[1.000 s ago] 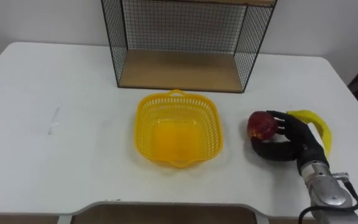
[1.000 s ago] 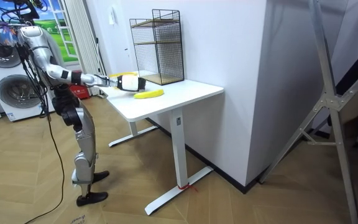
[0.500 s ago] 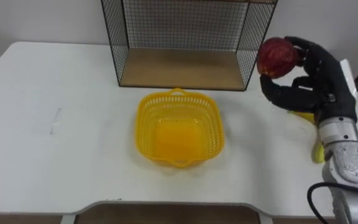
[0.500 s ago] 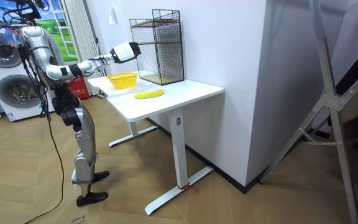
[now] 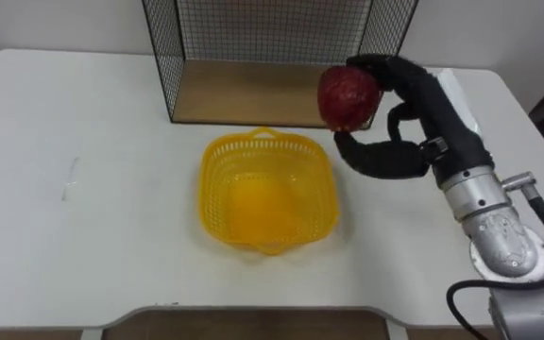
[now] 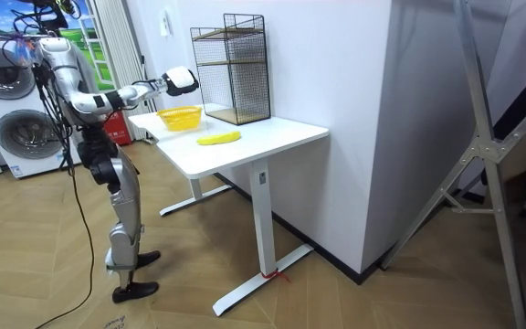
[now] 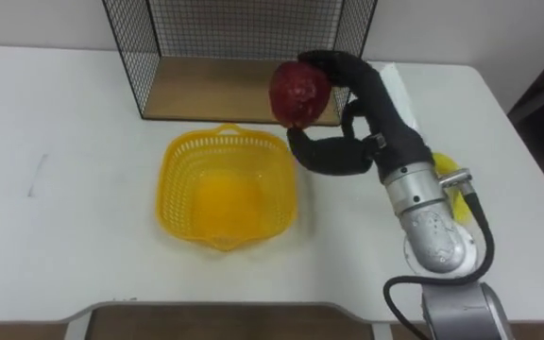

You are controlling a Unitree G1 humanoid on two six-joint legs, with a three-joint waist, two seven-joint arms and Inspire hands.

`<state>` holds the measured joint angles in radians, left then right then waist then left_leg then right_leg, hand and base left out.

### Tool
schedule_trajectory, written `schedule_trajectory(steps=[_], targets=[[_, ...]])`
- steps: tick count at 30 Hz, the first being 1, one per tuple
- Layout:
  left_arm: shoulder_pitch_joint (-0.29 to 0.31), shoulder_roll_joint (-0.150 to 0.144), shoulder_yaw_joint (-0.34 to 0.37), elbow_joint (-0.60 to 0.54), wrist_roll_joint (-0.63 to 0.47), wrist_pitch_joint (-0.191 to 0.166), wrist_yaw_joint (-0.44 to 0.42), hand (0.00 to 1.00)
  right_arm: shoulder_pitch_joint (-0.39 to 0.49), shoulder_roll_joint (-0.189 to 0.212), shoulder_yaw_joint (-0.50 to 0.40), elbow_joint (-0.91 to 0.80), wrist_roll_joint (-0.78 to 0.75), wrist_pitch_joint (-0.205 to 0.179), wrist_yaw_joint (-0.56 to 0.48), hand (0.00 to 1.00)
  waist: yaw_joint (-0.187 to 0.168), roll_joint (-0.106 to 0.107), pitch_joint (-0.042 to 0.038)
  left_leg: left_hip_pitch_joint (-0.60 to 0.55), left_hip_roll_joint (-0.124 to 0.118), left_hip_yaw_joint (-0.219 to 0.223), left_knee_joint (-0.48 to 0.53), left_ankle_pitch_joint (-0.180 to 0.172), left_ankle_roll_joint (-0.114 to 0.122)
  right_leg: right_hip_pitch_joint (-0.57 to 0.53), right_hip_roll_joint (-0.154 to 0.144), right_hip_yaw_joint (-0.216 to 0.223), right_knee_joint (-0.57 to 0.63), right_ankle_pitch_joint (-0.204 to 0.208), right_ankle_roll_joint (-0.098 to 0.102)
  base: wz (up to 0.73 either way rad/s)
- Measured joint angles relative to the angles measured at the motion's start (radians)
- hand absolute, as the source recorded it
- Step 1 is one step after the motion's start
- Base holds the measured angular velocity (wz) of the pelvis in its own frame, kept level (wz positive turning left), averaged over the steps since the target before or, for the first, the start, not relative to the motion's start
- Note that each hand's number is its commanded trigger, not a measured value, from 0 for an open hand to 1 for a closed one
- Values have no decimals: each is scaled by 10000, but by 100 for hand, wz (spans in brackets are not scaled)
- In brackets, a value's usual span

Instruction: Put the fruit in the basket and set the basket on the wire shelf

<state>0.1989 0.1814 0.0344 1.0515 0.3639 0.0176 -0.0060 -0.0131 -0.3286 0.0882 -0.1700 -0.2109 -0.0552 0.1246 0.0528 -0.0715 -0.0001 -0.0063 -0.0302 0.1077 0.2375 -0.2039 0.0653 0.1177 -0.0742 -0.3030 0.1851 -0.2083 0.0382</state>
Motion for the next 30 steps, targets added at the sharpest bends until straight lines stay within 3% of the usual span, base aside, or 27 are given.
schedule_trajectory(steps=[4, 9, 10, 11, 22, 27, 30], targets=[[-161, 120, -306, 7, 1, -6, 63, 0, 1, -203, 238, 1, -5, 84, 406, 100, 103, -99, 114, -31, 0, -50, -14, 0, -1, -10, 6, -18, -5, 0, 0, 5], [-109, 154, -413, 88, 0, 29, 183, 0, 1, -207, 302, 1, -37, 158, 706, 100, 120, -118, 115, -112, -14, -90, -18, -2, 0, -75, 4, -4, -4, 0, 0, 0], [-109, 154, -413, 89, 1, 45, 189, 0, 1, -207, 302, 1, -48, 167, 725, 65, 121, -118, 114, -114, -14, -97, -17, -2, 0, -75, 5, -4, -4, 0, 0, 0], [-106, 154, -413, 92, -1, 52, 202, 0, 1, -207, 302, 1, -59, 224, 753, 0, 114, -117, 114, -113, -13, -104, -16, -2, -1, -75, 6, -2, -4, 0, 0, 0], [-127, 153, -414, 121, -63, 54, 249, 0, 1, -204, 326, -1, -125, 336, 863, 0, 135, -80, 84, -151, -11, -102, 18, -2, -1, -81, 9, 8, 1, 0, 0, 0], [-113, 131, -403, 72, -105, 53, 243, 0, 3, -158, 327, 0, -121, 336, 865, 0, 132, 68, 4, -111, -8, -52, 4, -2, 0, -74, 4, -13, -1, 0, 0, -1], [-109, 131, -399, 63, -92, 52, 236, 0, 4, -120, 322, 1, -95, 336, 865, 0, 117, 128, 11, -6, -2, -43, -1, -2, -1, 31, 3, -23, -2, 0, 0, 0]])
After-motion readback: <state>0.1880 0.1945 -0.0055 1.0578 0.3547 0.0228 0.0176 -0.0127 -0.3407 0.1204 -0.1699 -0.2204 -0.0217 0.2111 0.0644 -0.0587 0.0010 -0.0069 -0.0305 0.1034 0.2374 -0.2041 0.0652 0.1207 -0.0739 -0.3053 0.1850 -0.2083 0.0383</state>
